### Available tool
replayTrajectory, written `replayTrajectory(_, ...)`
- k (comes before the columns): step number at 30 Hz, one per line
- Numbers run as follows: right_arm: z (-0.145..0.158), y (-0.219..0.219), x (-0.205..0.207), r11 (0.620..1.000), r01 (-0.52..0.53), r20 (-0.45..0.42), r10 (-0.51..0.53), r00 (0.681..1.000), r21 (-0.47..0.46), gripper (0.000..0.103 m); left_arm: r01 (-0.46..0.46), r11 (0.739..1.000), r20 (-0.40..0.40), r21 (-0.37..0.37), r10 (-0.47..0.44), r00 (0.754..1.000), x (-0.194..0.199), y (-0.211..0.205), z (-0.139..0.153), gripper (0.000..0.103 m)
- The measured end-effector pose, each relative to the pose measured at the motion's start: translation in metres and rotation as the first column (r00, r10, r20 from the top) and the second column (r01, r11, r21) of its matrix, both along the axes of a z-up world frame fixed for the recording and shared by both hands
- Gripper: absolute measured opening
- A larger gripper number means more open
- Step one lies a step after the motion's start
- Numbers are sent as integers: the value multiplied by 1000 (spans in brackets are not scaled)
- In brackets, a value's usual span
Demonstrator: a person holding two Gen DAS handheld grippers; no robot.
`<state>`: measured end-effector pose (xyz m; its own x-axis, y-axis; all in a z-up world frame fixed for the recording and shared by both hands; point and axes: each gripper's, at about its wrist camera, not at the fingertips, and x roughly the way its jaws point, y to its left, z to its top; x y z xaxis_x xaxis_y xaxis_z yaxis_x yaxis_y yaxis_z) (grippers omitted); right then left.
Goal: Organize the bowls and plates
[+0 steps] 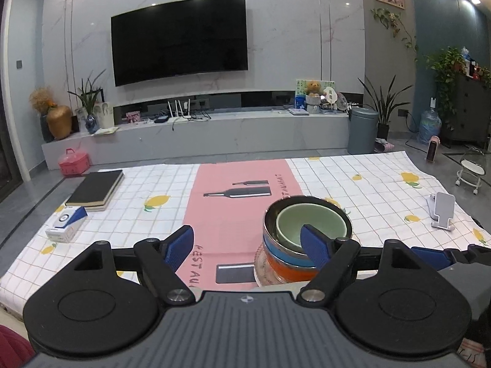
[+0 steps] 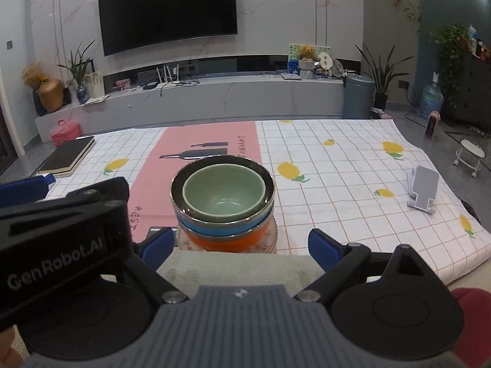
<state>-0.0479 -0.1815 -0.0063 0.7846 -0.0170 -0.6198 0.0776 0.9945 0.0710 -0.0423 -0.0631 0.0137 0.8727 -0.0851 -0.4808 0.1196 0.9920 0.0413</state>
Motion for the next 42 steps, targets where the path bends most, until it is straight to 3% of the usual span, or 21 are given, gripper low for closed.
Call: replayTrajectory(42, -18, -2, 8, 1000, -1, -48, 2, 999, 26, 92, 6, 999, -36, -40, -7, 999, -1, 6, -12, 94)
